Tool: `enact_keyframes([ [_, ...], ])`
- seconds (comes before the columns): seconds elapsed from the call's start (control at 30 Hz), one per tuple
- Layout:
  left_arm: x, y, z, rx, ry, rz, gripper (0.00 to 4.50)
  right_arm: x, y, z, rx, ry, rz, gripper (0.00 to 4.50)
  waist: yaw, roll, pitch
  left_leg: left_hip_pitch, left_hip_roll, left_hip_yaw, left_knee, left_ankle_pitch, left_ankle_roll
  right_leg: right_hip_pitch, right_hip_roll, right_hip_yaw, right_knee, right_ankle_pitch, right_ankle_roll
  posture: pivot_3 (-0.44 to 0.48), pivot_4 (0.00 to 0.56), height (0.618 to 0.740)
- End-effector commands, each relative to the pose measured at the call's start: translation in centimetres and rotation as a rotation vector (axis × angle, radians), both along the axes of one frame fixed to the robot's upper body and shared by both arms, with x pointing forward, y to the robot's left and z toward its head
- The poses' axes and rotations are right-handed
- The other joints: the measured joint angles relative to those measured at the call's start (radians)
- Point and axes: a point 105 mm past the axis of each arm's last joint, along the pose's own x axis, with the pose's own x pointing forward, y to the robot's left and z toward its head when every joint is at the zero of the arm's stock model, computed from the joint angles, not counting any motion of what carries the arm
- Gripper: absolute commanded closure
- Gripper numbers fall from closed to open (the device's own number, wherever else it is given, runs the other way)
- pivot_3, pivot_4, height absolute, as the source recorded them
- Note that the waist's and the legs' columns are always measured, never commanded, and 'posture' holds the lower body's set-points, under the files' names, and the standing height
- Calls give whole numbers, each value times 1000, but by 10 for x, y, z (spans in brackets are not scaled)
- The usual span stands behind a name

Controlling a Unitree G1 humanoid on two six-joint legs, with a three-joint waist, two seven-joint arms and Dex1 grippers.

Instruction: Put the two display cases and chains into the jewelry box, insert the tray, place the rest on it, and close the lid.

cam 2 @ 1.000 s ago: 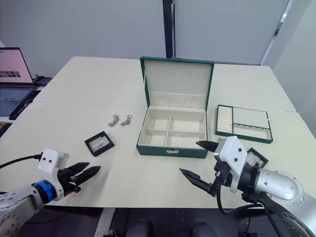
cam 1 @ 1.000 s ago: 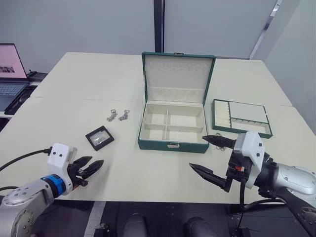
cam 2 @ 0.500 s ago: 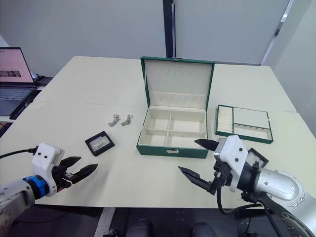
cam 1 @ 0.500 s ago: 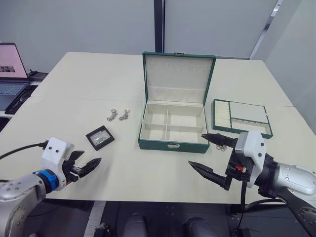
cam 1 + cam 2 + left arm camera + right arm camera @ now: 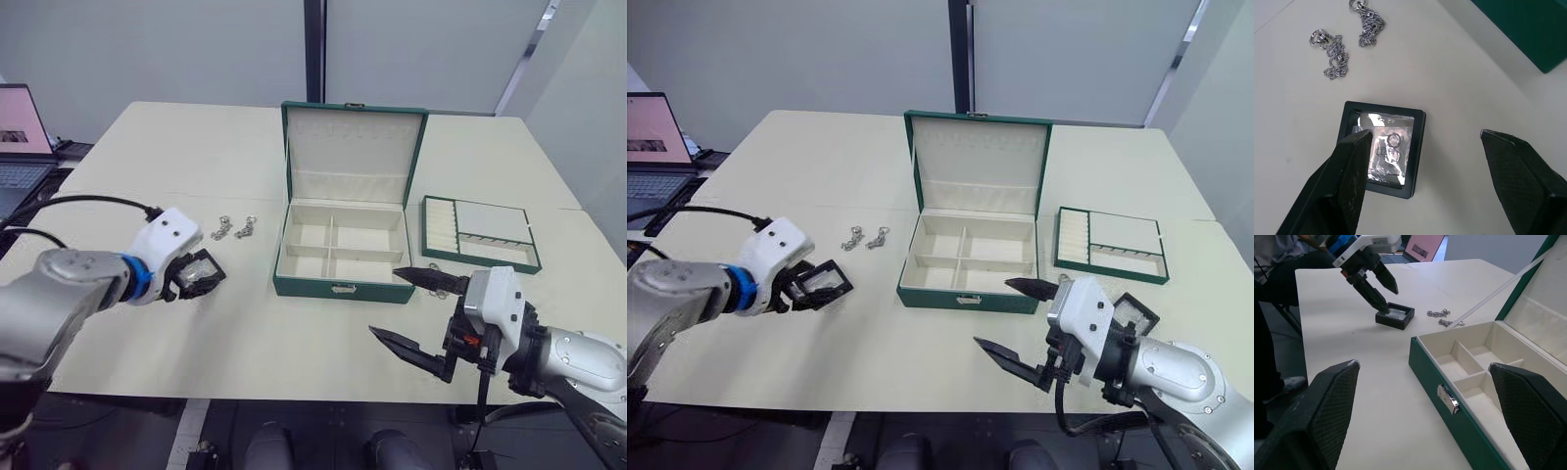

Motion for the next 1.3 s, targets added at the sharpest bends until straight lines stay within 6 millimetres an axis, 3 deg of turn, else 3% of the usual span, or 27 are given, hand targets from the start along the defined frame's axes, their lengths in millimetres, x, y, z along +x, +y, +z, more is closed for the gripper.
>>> enact_keyframes([
  [0.03,1,0,-1,8,87,90,858,-5,3,6,2,-43,19,0,0,0,0,0,0,0,0,0,0,0,0,0,0,0,0,0,150,740],
  [0.3,2,5,-8,112,182,144,858,-6,1,3,1,-39,0,0,0,0,0,-1,0,-5,0,2,-4,0,3,3,1,0,0,0,150,740],
  [0.67,4,13,-27,185,56,18,858,-6,-2,2,3,-42,-34,0,3,0,0,0,0,-5,1,2,-4,0,3,3,1,0,0,0,150,740],
  [1.0,8,2,-20,159,-35,-61,858,-4,-4,1,-1,-39,-39,0,8,0,0,0,0,-5,1,2,-4,0,3,3,1,0,0,0,150,740],
  [1.3,4,3,-30,157,-24,-82,858,-8,-4,2,22,-29,-38,0,9,0,0,0,0,-5,1,2,-4,0,3,3,2,0,0,0,150,740],
])
